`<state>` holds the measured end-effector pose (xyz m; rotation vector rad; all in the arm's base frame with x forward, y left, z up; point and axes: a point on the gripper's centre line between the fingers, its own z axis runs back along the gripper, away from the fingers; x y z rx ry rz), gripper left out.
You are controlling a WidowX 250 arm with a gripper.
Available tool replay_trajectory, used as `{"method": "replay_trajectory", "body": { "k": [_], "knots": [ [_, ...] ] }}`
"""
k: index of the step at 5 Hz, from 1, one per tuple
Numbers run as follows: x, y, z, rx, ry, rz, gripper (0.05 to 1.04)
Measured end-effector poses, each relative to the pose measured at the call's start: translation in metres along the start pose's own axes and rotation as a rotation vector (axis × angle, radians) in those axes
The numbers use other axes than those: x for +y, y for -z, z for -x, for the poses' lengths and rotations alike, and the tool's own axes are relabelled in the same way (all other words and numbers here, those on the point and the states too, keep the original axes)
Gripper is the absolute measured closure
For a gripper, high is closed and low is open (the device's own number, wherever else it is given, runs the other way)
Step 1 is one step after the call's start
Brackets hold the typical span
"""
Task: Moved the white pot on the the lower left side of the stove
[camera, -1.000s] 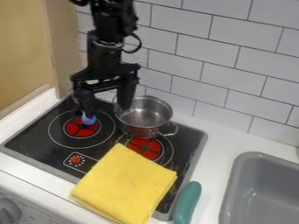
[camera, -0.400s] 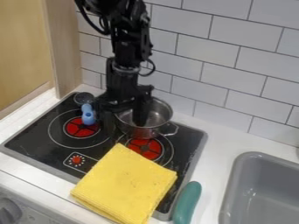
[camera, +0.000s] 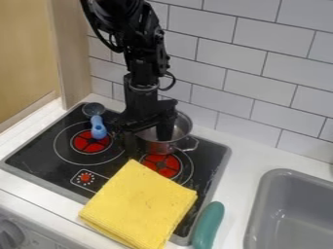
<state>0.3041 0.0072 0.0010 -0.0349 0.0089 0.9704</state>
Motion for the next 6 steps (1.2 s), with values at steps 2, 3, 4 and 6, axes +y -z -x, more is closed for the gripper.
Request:
{"method": "replay_trajectory", "body": {
  "k": [2,3,4,6],
  "knots": [
    [0.005,0.000,0.004,-0.004,-0.022,0.015,0.698],
    [0.005,-0.006,0.002,-0.009,-0.006,0.033,0.908],
    [0.006,-0.012,0.001,-0.012,-0.007,0.039,1.007],
    [0.011,-0.036,-0.008,-0.034,-0.015,0.082,1.017]
  ]
}}
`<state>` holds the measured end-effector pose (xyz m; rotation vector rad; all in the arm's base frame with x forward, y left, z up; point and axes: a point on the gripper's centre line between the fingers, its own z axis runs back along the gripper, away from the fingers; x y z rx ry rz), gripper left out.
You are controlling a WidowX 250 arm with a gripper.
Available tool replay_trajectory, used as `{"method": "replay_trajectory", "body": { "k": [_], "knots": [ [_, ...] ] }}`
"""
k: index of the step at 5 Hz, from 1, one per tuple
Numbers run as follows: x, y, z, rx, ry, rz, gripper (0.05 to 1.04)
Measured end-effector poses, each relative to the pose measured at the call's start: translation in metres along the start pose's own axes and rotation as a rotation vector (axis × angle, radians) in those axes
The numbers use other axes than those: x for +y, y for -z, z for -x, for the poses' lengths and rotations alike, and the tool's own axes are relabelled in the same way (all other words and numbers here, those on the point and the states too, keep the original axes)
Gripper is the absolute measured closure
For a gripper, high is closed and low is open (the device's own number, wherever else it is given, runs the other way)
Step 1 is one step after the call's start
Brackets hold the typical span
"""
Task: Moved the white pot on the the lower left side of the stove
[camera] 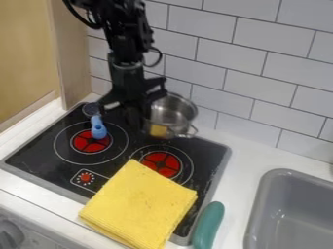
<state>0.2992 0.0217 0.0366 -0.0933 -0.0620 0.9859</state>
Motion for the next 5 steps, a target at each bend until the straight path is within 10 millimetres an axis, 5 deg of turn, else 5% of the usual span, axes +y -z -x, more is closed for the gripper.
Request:
{"method": "replay_trajectory", "body": {
  "k": [1,4,5],
  "knots": [
    [0.013,-0.012,-0.007,0.002,-0.011,0.021,1.017],
    [0.114,-0.011,-0.001,0.159,-0.114,0.015,1.018],
    [0.129,-0.013,0.005,0.135,-0.073,0.006,1.020]
  ]
}}
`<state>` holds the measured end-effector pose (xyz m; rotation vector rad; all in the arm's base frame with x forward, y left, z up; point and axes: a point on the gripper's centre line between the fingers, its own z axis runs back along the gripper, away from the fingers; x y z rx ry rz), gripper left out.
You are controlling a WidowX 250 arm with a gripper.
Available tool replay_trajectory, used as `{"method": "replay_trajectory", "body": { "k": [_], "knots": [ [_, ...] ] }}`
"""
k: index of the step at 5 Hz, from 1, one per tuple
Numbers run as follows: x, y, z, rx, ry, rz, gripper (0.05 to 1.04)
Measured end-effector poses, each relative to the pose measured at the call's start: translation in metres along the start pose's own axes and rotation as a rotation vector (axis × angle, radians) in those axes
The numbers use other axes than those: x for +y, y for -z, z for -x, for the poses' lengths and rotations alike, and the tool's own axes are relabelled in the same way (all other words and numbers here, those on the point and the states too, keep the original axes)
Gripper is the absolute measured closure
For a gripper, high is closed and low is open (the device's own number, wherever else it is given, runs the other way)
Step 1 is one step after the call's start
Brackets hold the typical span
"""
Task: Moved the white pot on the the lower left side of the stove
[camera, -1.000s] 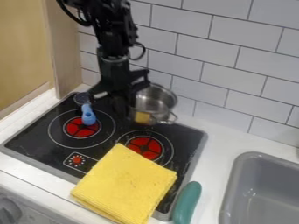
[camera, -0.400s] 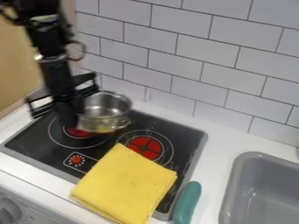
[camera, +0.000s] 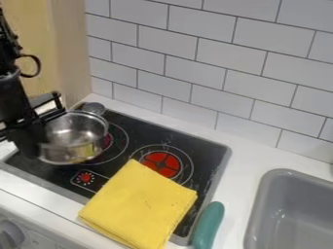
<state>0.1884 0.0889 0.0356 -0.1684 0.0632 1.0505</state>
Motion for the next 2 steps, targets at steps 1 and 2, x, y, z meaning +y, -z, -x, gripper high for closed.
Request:
{"method": "replay_trajectory", "body": {
  "k": [1,2],
  "knots": [
    [0.0137,0.0038,-0.0018,-0.007,-0.020,-0.007,1.020],
    [0.0195,0.0113,-0.0047,-0.007,-0.022,-0.039,1.020]
  ]
}}
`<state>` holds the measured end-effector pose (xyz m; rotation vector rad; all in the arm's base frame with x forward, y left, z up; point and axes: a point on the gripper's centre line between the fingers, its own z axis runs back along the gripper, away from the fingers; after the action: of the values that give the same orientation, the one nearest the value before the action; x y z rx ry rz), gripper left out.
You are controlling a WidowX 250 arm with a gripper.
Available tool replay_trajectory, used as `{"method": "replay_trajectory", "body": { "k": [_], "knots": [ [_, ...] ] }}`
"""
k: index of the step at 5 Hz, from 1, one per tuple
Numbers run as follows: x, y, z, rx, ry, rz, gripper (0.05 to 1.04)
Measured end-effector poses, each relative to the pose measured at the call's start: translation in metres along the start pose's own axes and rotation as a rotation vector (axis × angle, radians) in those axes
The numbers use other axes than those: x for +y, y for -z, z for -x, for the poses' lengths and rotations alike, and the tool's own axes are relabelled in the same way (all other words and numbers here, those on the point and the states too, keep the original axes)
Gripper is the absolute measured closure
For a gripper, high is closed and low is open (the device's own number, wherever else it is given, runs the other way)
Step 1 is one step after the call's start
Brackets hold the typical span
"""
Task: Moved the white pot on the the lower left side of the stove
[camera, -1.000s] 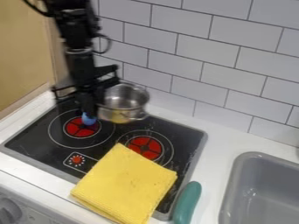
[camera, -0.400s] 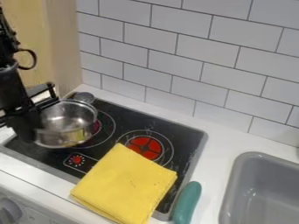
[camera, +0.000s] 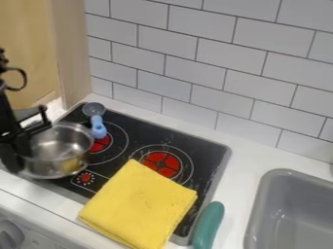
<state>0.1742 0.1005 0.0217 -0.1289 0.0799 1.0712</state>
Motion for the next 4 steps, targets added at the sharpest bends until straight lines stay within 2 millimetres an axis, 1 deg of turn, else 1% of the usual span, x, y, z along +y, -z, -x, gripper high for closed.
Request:
{"method": "replay_trajectory", "body": {
  "k": [1,2,3,4],
  "knots": [
    [0.0048,0.0060,-0.0035,-0.002,-0.018,-0.035,1.020],
    [0.0042,0.0102,-0.0108,-0.001,-0.022,-0.051,1.020],
    [0.0048,0.0093,-0.0115,0.002,-0.021,-0.057,1.002],
    [0.0094,0.0079,-0.0063,0.029,-0.035,-0.085,0.820]
  ]
}}
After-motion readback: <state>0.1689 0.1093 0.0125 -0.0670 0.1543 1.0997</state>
